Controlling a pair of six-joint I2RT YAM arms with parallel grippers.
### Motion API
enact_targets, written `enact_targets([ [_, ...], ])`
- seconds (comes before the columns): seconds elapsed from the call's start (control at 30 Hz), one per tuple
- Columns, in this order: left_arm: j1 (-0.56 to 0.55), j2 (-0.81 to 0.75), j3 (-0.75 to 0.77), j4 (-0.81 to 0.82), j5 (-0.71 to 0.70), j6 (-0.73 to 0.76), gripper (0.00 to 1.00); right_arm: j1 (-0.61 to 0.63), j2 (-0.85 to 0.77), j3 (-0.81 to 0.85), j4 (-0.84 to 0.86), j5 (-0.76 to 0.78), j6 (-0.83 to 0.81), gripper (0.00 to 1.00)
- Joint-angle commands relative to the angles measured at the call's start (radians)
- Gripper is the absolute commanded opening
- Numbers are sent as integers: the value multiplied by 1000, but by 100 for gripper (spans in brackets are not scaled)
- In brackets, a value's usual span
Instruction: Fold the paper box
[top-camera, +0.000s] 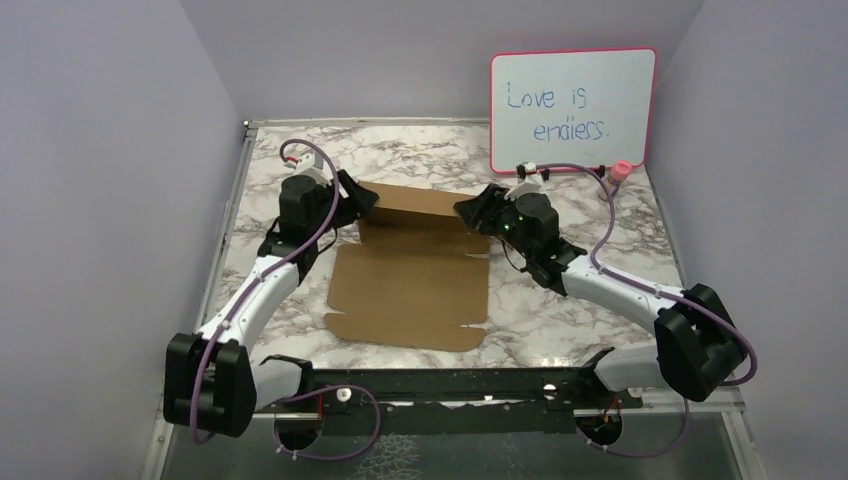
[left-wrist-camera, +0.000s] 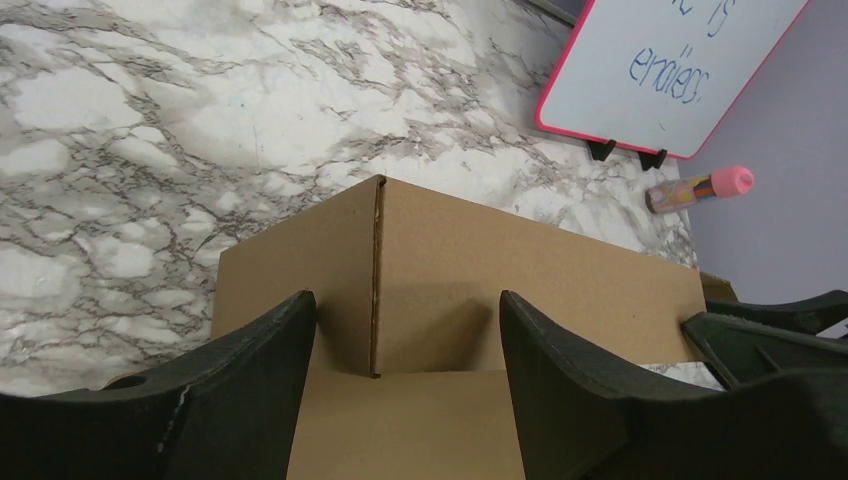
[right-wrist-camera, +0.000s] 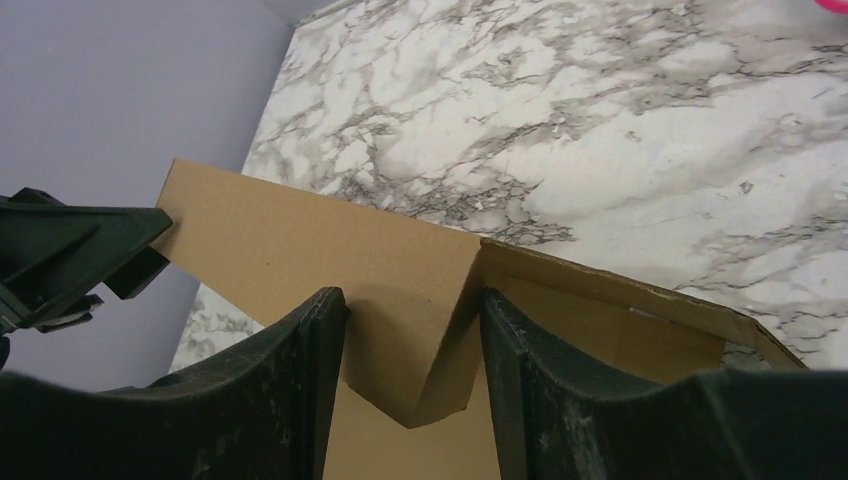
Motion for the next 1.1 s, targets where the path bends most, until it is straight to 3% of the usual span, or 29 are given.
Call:
enact_targets([
  [0.0, -2, -125, -26, -89, -36, 18, 67, -1, 52, 42, 92, -155, 44, 54],
  [0.17, -3, -192, -29, -209, -109, 54, 68, -5, 107, 77, 110, -209, 51, 51],
  [0.3, -2, -208, -38, -290, -183, 93, 78, -8, 144, 98, 112, -218, 29, 51],
  [0.6, -2, -286, 73, -416, -362, 252, 87, -16, 106, 105, 100, -181, -58, 65],
  [0.9, -25, -210, 233, -481, -232, 363, 87, -21, -45, 0, 113, -86, -120, 74],
  [1.07, -158, -127, 305, -487, -301, 363, 87, -21, -135, -109, 115, 25, -98, 74],
])
